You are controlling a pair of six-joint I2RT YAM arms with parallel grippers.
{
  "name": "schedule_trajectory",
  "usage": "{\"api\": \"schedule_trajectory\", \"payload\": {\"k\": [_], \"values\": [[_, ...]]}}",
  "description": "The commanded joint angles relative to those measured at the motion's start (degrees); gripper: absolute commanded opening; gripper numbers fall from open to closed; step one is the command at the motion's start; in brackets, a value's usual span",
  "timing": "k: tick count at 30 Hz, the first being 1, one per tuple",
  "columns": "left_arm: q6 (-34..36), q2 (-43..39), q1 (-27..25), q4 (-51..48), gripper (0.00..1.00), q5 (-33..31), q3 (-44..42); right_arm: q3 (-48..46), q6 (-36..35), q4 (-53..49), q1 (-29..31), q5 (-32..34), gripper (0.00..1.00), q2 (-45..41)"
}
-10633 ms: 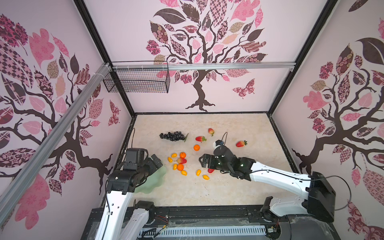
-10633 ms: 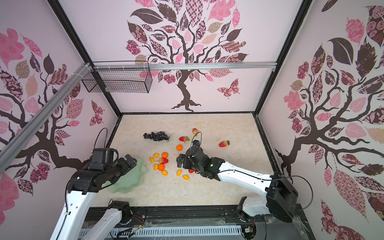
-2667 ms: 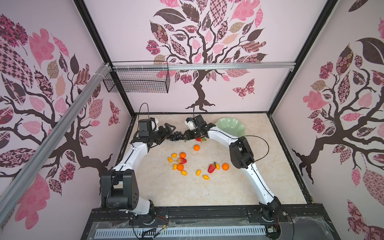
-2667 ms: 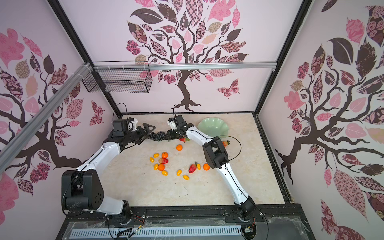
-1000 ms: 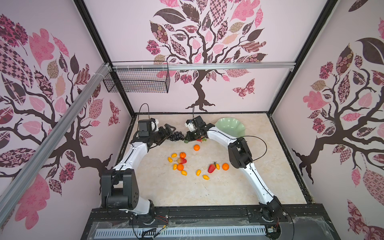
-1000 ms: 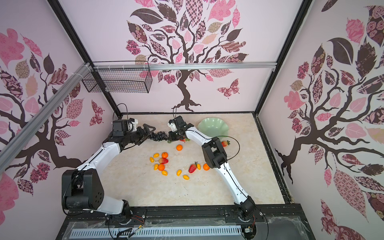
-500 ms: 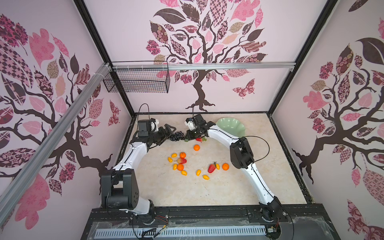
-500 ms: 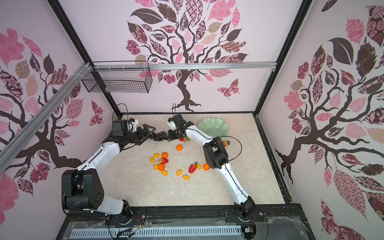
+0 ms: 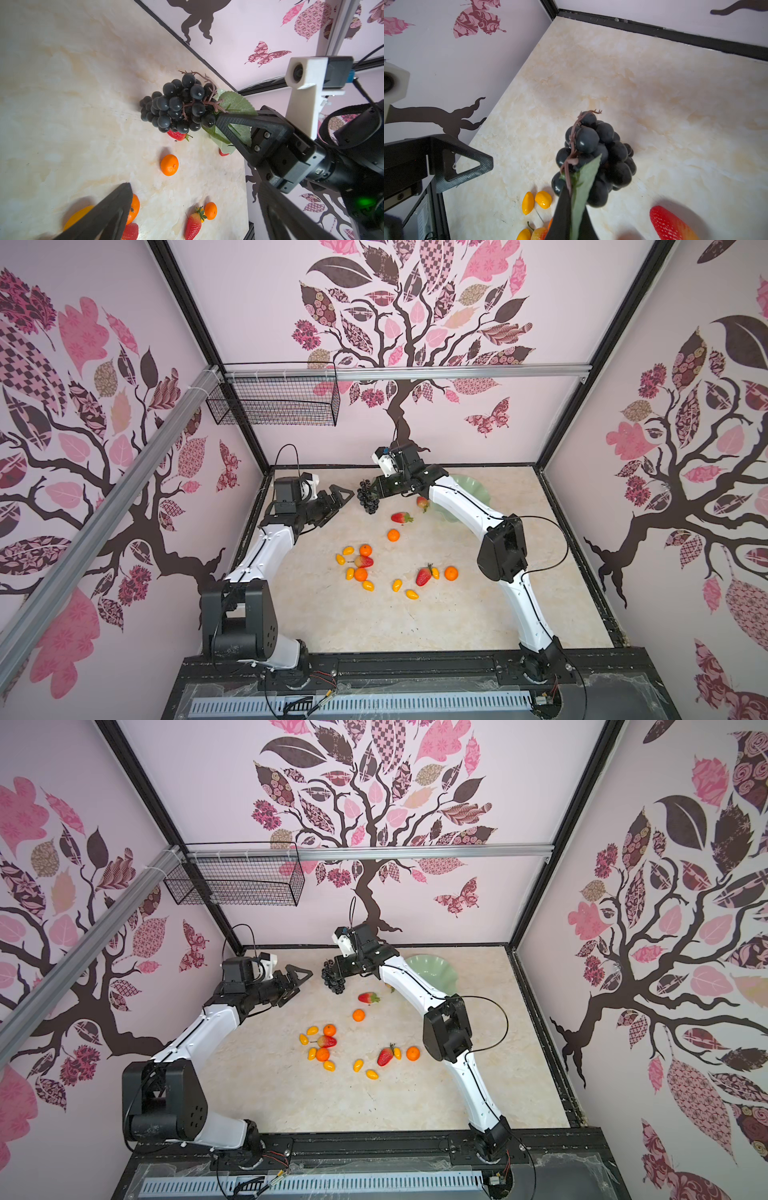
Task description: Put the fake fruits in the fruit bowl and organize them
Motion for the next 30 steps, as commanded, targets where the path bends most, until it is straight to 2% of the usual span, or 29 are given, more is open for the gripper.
{"api": "schedule_trajectory", "payload": {"k": [1, 7, 15, 22, 30], "values": [[0.1, -1.8, -0.8, 3.5, 0.99, 2.2, -0.4, 1.1, -0.4, -1.3, -0.2, 1.2, 0.0, -6.4], [4.6, -2.9, -5.6, 0.1, 0.99, -0.4, 1.0, -1.6, 0.6, -1.1, -0.9, 3.0, 0.0, -11.6], [5.8, -0.2, -12.6, -1.0, 0.99, -3.5, 5.7, -15.6, 3.7, 5.1, -5.5, 3.1, 0.0, -22.5], [7.4, 6.0, -20.1, -4.0, 0.99, -6.0, 14.2, -29.2, 4.6, 10.3, -11.7, 2.7, 0.0, -32.4], [11.0, 15.6, -26.5, -10.4, 0.99, -8.6, 27.5, -38.2, 3.2, 10.6, -20.2, 1.1, 0.0, -38.4]]}}
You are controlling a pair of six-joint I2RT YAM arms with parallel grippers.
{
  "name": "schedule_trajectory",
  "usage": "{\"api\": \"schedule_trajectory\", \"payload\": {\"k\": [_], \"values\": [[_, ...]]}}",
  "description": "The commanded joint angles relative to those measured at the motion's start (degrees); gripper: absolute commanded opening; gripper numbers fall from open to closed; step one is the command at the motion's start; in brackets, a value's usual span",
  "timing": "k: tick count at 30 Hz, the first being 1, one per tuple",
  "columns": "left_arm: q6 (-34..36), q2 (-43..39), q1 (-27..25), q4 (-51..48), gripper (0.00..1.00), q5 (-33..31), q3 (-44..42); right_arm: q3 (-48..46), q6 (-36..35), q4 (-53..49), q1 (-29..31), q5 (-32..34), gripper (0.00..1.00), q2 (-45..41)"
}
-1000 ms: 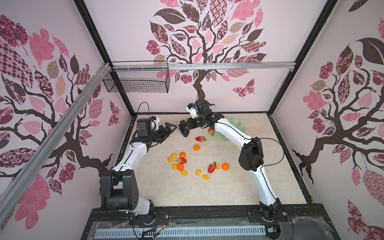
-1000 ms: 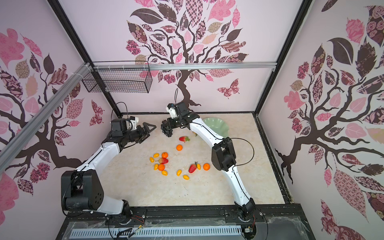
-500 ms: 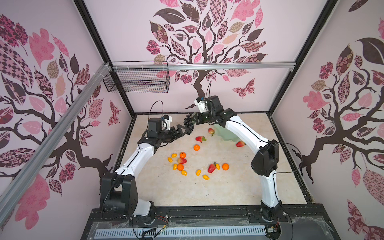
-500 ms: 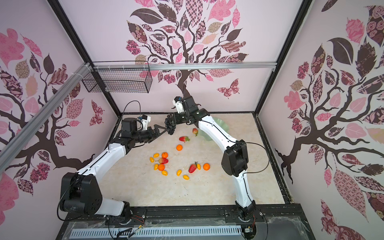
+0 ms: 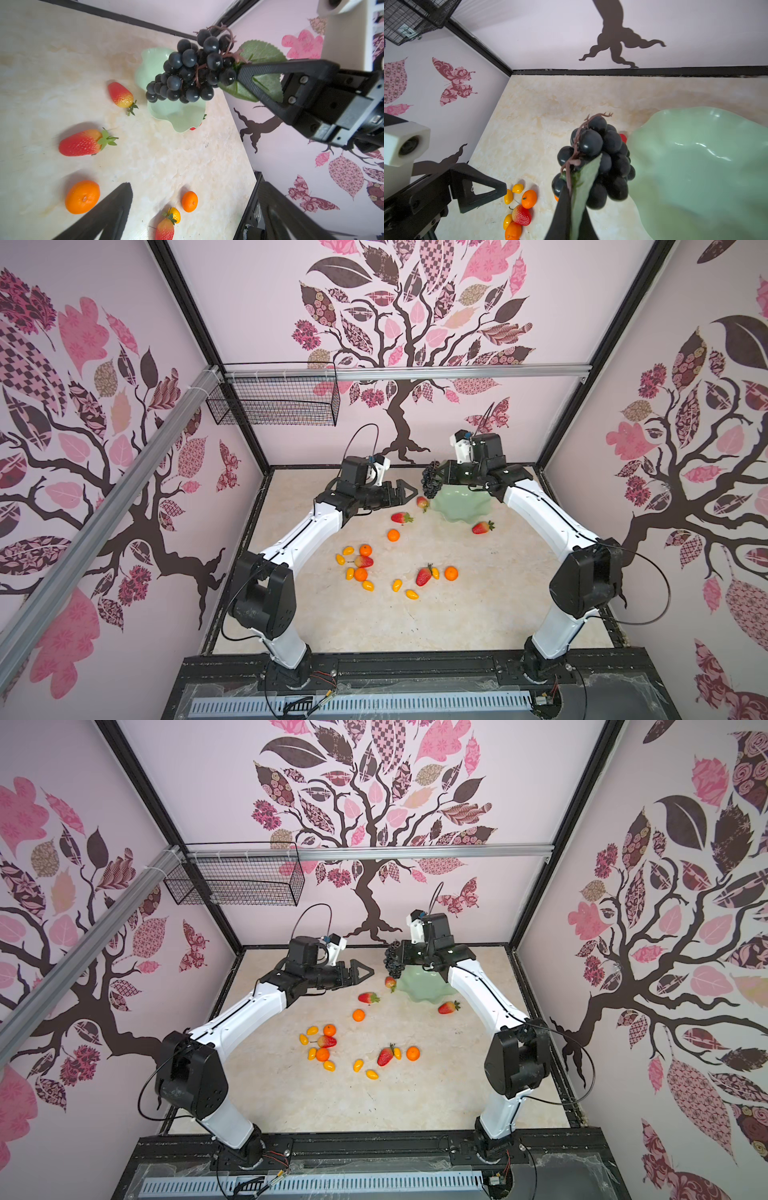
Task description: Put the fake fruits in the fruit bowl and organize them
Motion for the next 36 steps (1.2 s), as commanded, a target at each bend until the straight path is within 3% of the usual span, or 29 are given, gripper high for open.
{"api": "schedule_trajectory", "payload": {"k": [1, 10, 19, 24, 29, 36], "values": [[2.9, 3.4, -1.5, -4.0, 0.99, -1.8, 7.1, -1.8, -1.0, 2.1, -2.7, -1.8, 0.0, -4.6], [4.5, 13.7, -7.0, -8.2, 0.99, -3.9, 19.0, -8.1, -1.8, 4.0, -6.6, -1.3, 0.0, -5.4], [7.1, 17.5, -7.3, -9.9, 0.99, -5.3, 20.6, -7.8, -0.4, 4.4, -6.7, -4.9, 0.0, -0.9], [7.4, 18.6, -7.3, -10.2, 0.99, -3.7, 20.0, -7.2, 1.4, 2.8, -7.0, 1.1, 0.0, 1.8], [7.7, 18.9, -7.5, -10.1, 0.99, -3.4, 20.0, -7.3, 4.0, 2.0, -9.0, 2.9, 0.0, 4.3], [6.6, 20.0, -8.1, -10.3, 0.99, -5.3, 19.9, -5.6, 5.9, -1.0, -10.4, 11.0, 0.0, 6.8]]}}
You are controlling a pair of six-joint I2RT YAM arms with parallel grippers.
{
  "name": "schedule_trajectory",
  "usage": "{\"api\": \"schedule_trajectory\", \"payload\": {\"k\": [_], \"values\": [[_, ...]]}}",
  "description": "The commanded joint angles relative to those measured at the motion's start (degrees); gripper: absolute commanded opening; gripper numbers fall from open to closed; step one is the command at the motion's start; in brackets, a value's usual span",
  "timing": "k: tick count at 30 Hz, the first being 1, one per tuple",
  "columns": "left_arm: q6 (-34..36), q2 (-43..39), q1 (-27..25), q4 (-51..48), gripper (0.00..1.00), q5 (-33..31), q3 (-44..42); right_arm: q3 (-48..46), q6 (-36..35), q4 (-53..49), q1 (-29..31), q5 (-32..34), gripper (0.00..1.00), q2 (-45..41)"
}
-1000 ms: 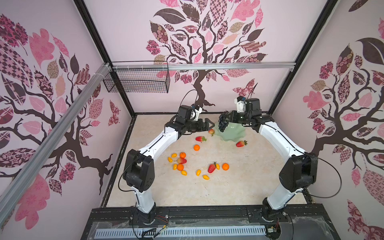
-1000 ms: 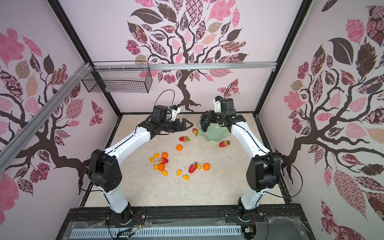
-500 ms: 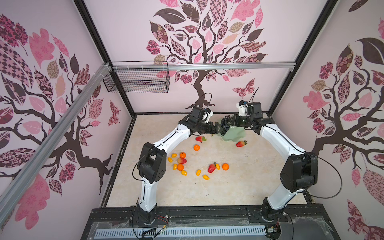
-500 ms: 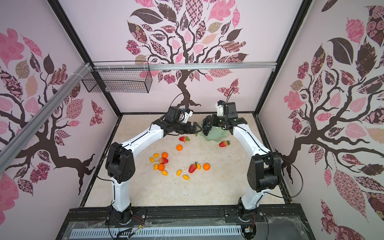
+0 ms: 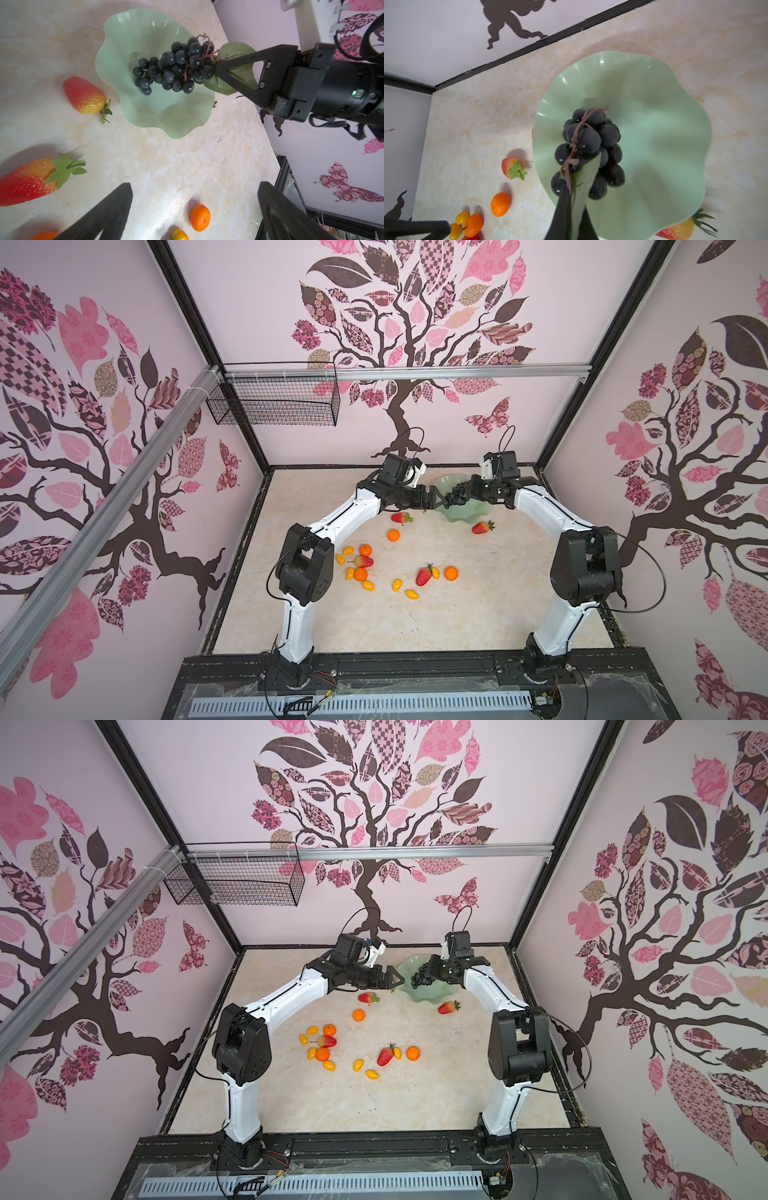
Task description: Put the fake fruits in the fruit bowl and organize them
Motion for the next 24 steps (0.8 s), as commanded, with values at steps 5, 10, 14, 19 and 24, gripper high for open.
{"api": "schedule_trajectory", "payload": {"k": [5, 10, 14, 19, 24], "values": [[-0.4, 2.1, -1.8, 0.7, 0.99, -1.2, -0.3, 6.0, 1.4, -5.3, -0.6, 12.9, 0.0, 3.7], [-0.5, 2.4, -3.0, 1.0, 0.99, -1.9, -0.4, 7.5, -0.2, -7.1, -0.9, 17.6, 0.0, 5.7], [-5.3, 0.6, -3.5, 6.5, 0.99, -4.8, -4.1, 9.0, -0.7, -7.4, -1.6, 18.8, 0.0, 7.6], [-5.1, -0.3, -4.0, 7.8, 0.99, -5.7, -5.4, 12.6, -1.8, -8.3, -1.9, 19.3, 0.04, 10.4], [-4.0, -0.6, -4.2, 7.3, 0.98, -6.6, -5.6, 14.0, -2.1, -8.7, -2.0, 19.5, 0.19, 11.9]]}}
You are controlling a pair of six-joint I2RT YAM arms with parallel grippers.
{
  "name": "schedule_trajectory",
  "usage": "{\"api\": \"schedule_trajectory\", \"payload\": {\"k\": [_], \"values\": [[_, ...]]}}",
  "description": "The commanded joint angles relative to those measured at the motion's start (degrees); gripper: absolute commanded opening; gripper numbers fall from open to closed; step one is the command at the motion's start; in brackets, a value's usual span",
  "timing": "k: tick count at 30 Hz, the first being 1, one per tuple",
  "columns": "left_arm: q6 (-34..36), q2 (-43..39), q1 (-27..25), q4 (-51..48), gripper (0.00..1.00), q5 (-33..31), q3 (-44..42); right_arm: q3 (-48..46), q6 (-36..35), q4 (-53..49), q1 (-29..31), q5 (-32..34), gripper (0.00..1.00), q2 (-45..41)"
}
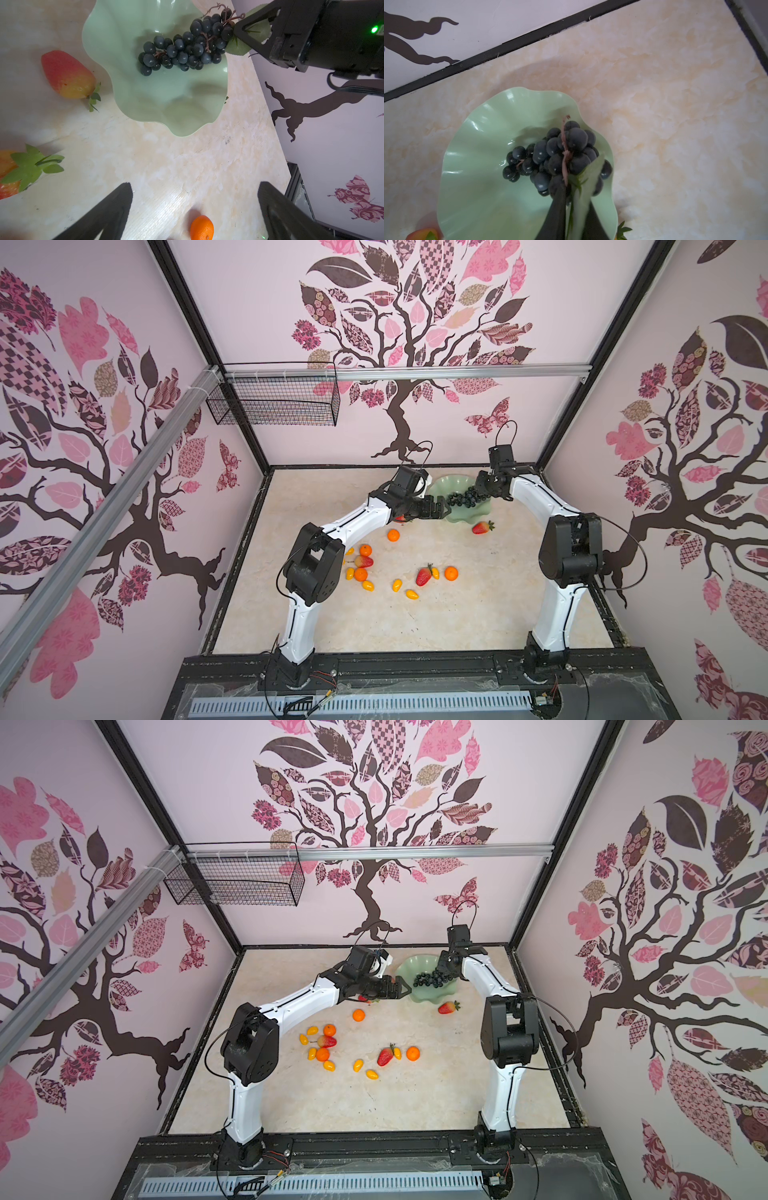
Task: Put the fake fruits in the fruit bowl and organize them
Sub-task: 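Lower the black grapes into the green bowl and open the right gripper, then move the right gripper down onto the red-yellow strawberry beside the bowl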
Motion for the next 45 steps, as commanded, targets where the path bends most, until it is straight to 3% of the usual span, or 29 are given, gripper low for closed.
{"api": "schedule_trajectory", "payload": {"k": [1, 5, 11, 16, 20, 28, 33, 39, 45], "values": [[0.7, -2.1, -0.5, 1.7, 0.99, -1.2, -1.4, 2.2, -0.6, -1.2, -0.3, 0.9, 0.21, 2.2], [4.2, -3.4, -0.4, 0.4, 0.99, -1.7, -1.4, 2.0, -0.5, -1.1, -0.3, 0.0, 0.34, 1.6], [5.8, -9.7, -0.4, -0.5, 0.98, -10.8, -3.9, -2.4, -1.3, 3.7, -0.3, -0.3, 0.52, -5.6], [8.3, -18.1, -0.4, 3.5, 0.99, -17.9, -10.2, -11.7, -0.7, 8.9, -0.3, -1.6, 0.56, -14.9], [8.8, -22.6, 0.0, 3.7, 0.99, -22.5, -14.4, -19.0, 0.4, 10.4, -0.3, -1.2, 0.57, -22.7], [9.6, -21.8, -0.7, 3.1, 0.99, -9.7, -16.2, -37.0, 8.3, 12.7, -1.4, -0.5, 0.52, -35.1], [10.2, -15.8, -5.6, 1.0, 0.99, -9.9, -11.3, -44.6, 12.4, 16.3, -6.6, -9.4, 0.49, -37.6], [12.3, -7.9, -11.8, -2.1, 0.99, -12.4, -2.7, -51.2, 20.7, 24.5, -16.8, -26.0, 0.44, -34.7], [13.8, -1.5, -15.3, -5.1, 0.99, -15.1, 4.9, -50.1, 22.7, 28.0, -18.1, -28.8, 0.43, -29.5]]}}
